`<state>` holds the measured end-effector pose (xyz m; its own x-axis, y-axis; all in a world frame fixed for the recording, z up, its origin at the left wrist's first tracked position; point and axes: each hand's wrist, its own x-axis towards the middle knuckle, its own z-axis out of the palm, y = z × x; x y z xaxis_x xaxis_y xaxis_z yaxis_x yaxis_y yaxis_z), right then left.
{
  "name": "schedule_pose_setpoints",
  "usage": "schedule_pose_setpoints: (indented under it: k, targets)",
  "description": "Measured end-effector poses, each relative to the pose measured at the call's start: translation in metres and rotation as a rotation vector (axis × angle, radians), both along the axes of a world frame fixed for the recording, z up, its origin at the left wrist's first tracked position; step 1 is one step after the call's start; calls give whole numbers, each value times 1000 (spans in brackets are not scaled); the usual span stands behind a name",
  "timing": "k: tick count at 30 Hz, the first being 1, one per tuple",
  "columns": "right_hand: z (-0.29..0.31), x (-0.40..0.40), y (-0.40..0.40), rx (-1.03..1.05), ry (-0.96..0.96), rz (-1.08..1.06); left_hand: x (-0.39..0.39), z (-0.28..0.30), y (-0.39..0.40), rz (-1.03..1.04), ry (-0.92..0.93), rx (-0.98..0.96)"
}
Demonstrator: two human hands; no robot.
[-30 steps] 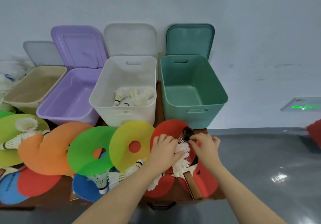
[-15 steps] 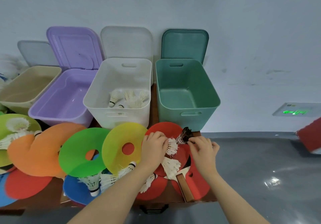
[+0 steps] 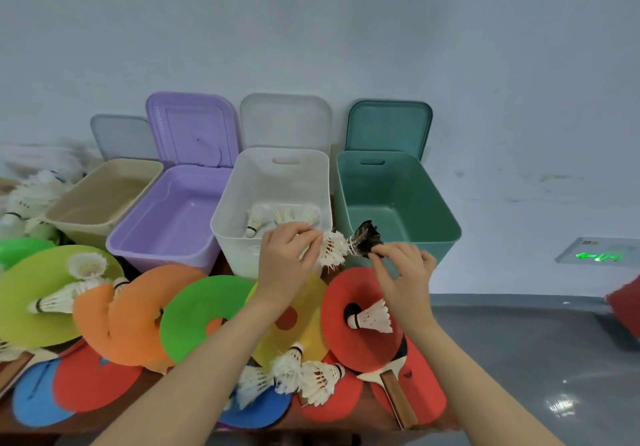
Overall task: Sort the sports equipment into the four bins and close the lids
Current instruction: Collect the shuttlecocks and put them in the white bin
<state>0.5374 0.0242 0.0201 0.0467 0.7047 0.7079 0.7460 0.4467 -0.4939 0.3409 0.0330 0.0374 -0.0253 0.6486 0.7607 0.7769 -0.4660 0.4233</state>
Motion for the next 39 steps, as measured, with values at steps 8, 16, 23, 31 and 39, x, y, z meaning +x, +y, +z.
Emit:
schedule_pose_setpoints:
  k: [8,16,23,31,39]
  targets:
    - [37,-71,62,49,-71,-21,-65,34,53,162,112,89]
    - [23,-85,94,-445,-255,11,-98,5,74,207,268,-436]
    - [2,-54,50,-305,-142,100,-86,-17,40,27,241,-393]
    - [-56,-3,-4,-598,-277,67,-56,-66,-18,-106,292,-478]
    - [-97,22,-34,-992,-505,41,-46,-92,-68,-119,490,-914]
